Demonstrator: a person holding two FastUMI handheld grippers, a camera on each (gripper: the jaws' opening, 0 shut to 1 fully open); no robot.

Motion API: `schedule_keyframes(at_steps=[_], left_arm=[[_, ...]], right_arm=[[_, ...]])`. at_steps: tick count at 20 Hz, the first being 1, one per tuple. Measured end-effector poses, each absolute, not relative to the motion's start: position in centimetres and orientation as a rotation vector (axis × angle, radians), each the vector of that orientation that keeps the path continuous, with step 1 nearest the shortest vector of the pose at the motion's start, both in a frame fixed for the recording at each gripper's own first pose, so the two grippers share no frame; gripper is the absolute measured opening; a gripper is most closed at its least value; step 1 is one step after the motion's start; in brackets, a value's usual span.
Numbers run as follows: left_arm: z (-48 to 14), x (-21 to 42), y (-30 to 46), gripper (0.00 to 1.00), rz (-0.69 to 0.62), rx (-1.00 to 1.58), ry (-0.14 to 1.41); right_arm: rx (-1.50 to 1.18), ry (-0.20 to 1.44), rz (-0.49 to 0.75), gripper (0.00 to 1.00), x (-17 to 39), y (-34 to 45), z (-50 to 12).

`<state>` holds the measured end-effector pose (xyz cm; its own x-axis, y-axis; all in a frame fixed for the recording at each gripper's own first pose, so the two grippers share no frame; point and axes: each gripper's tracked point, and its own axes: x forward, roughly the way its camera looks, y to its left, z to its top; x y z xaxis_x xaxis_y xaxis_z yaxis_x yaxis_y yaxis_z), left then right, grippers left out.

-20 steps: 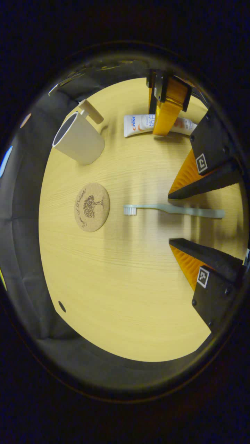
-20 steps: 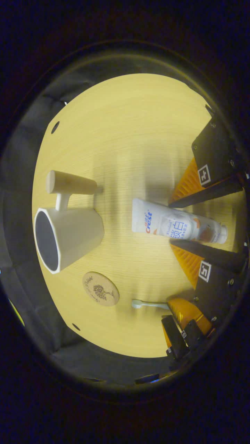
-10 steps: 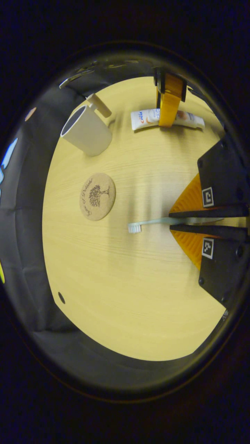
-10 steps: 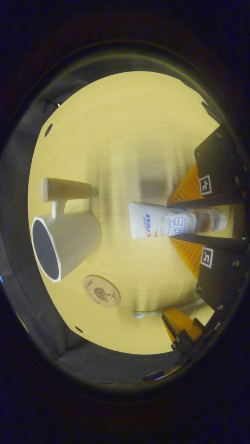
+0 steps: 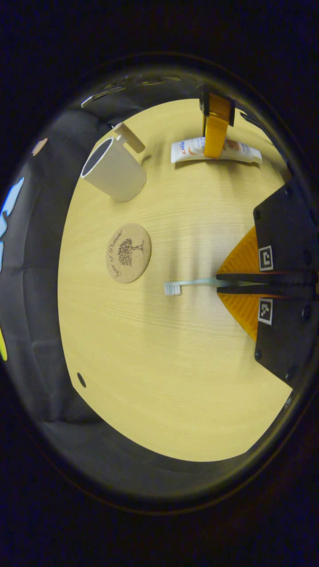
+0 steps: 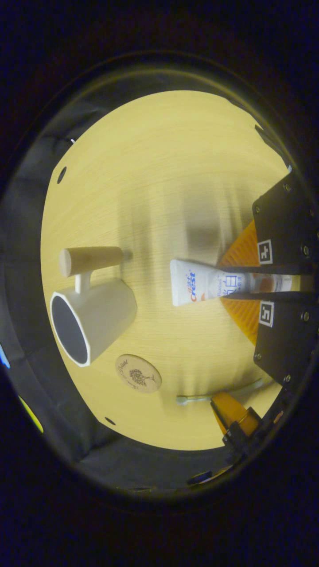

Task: Put the toothbrush and toothpaste on the desktop into the cup, then pick up the cup and place it on the coaster on the desktop.

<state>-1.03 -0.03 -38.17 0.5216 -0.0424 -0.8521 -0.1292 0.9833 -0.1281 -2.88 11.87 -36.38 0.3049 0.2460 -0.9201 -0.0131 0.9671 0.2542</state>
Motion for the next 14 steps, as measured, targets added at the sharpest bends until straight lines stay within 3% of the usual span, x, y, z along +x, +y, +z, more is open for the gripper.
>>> schedule_keyframes(at_steps=[14], left_arm=[[-30.8, 2.8, 0.1, 0.08, 0.011, -0.132, 0.772]], right_arm=[[0.311, 1.011, 0.212, 0.16, 0.9, 11.6, -27.6]])
